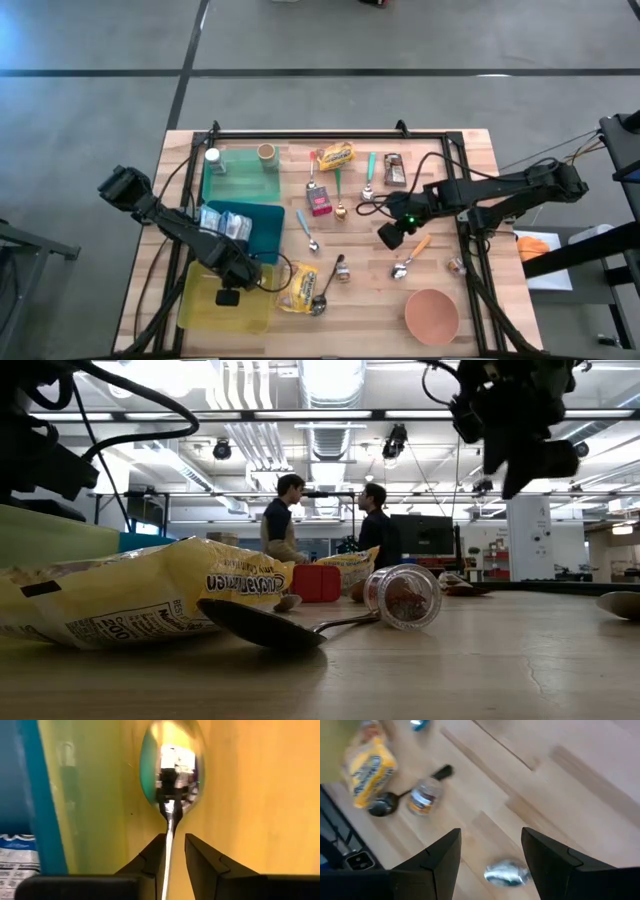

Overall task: Pick & Place Food Item
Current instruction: Put the right brown seasoning bottle into the light blue bin

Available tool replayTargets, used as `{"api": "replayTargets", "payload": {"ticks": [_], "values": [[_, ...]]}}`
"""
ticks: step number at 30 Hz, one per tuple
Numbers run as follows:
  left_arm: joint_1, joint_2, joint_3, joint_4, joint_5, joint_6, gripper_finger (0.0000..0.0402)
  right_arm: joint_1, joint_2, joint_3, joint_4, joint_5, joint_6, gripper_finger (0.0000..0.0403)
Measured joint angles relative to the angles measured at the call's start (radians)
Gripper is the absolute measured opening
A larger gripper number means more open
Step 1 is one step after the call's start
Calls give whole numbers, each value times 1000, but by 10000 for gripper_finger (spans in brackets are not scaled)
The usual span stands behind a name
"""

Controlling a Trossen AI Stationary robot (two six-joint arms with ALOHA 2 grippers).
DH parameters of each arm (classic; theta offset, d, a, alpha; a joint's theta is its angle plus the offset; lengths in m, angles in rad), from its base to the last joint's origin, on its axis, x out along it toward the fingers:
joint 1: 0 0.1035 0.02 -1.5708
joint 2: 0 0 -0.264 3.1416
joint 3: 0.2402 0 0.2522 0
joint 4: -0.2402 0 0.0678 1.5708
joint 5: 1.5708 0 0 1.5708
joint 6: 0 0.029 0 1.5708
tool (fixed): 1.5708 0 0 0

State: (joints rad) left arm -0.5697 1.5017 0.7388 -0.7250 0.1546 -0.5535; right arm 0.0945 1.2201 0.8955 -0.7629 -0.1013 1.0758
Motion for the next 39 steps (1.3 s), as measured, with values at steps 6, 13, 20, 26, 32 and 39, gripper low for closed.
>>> {"api": "replayTargets", "payload": {"ticks": [6, 13, 20, 26, 32, 39], "values": [[0, -1, 41, -9, 109, -23, 82, 54, 0, 2, -93, -4, 147, 206], [2, -21, 115, -60, 130, -7, 83, 139, 17, 68, -387, 1, 270, 206], [18, -81, 160, -119, 98, 23, 83, 217, 19, 93, -470, 16, 325, 206], [35, -149, 159, -115, 73, 4, 83, 268, 21, 77, -530, -9, 405, 206], [47, -189, 159, -111, 33, 4, 83, 340, 20, 32, -541, -41, 502, 206], [49, -192, 157, -111, 21, 3, 83, 456, 17, -57, -508, -90, 642, 206]]}}
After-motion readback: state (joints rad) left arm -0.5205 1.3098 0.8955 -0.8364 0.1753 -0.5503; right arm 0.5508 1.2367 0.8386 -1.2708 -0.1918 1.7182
